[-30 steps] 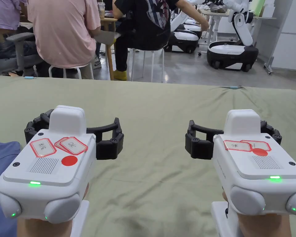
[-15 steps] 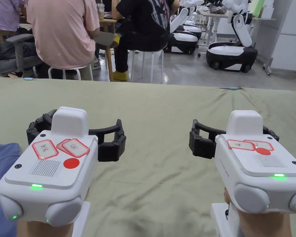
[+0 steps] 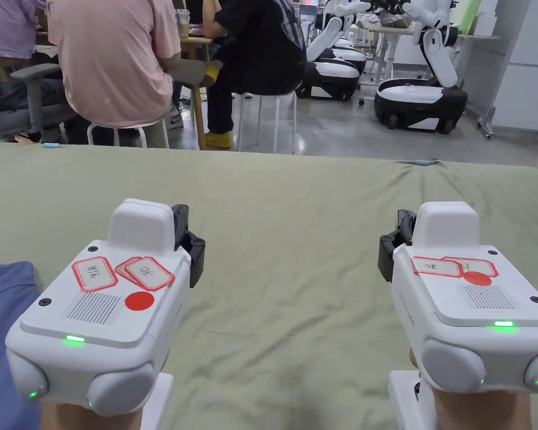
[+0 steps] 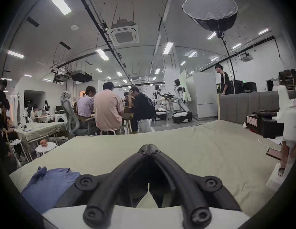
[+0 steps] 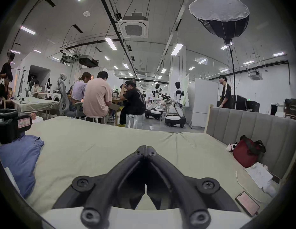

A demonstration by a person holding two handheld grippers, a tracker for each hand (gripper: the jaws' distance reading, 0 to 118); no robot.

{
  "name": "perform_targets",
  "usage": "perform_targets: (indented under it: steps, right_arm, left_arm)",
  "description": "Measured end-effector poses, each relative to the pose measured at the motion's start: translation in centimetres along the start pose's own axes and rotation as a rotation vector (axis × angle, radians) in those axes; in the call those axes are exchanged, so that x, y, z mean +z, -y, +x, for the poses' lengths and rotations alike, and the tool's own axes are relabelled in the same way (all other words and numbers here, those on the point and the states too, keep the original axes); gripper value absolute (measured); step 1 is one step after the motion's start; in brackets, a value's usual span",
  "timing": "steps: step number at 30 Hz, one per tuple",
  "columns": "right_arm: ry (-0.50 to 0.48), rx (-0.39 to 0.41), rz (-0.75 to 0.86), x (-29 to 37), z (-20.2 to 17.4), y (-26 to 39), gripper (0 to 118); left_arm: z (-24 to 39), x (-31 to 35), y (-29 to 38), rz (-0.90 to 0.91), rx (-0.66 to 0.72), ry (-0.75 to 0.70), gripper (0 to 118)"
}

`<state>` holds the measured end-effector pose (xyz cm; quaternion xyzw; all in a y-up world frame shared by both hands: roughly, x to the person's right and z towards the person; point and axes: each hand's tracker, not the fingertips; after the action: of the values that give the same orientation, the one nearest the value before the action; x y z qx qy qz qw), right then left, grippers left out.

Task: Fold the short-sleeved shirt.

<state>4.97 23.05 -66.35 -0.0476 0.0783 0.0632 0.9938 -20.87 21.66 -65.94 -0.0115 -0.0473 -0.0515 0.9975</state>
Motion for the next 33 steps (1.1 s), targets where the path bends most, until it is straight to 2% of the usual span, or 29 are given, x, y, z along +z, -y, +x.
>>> perform_targets:
  steps: [5,9,12,16,20,22,25,29,33]
  right_arm:
    - [-0.025,-0.011,0.0,-0.1,-0.7,-0.4,0]
    - [-0.077,-0.051,0.008,-0.3,-3.1,-1.4,0]
    - [-0.166,-0.061,0.035,-0.5,-6.8,-2.1,0]
    - [-0.333,-0.018,0.035,-0.3,-14.1,-2.3,0]
    - [-0.516,-0.002,0.033,0.7,-22.6,-1.9,0]
    - [-0.61,-0.018,0.008,1.5,-26.4,-1.6,0]
    - [-0.723,0.021,-0.002,2.1,-31.1,-0.8,0]
    - [-0.776,0.055,-0.025,2.1,-34.2,-0.1,0]
    - [-0.771,0.05,-0.026,1.0,-34.6,-0.6,0]
  left_arm:
    - [-0.7,0.6,-0.2,-0.002,0.002,-0.027,0]
    - [-2.7,2.3,-0.5,-0.01,-0.023,-0.082,0]
    - [-5.5,4.0,-0.9,-0.004,-0.02,-0.189,0]
    - [-10.1,8.2,-1.1,-0.008,-0.03,-0.329,0]
    - [-15.4,14.3,0.1,-0.039,-0.075,-0.506,0]
    - [-17.8,17.6,0.7,-0.061,-0.07,-0.579,0]
    - [-20.7,22.7,1.7,-0.117,-0.094,-0.692,0]
    - [-24.3,27.1,2.9,-0.186,-0.03,-0.79,0]
    - [-25.3,27.6,2.5,-0.18,-0.017,-0.802,0]
